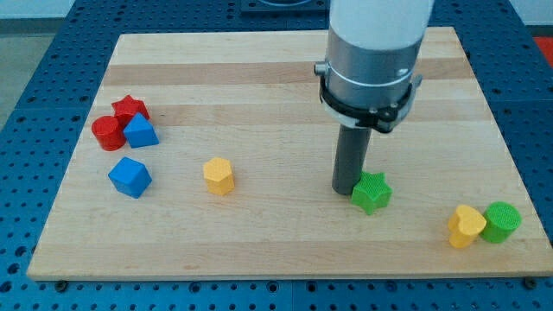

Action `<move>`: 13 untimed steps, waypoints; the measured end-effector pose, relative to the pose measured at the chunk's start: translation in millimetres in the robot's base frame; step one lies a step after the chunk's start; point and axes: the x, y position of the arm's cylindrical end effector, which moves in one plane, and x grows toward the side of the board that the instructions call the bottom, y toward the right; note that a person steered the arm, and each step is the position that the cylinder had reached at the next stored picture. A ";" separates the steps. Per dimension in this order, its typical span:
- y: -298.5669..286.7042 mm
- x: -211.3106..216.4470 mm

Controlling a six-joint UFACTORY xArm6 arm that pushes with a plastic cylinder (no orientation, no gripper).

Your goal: Push green star towards green circle

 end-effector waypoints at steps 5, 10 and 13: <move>80.5 30.4; 87.5 -21.1; 111.5 -17.2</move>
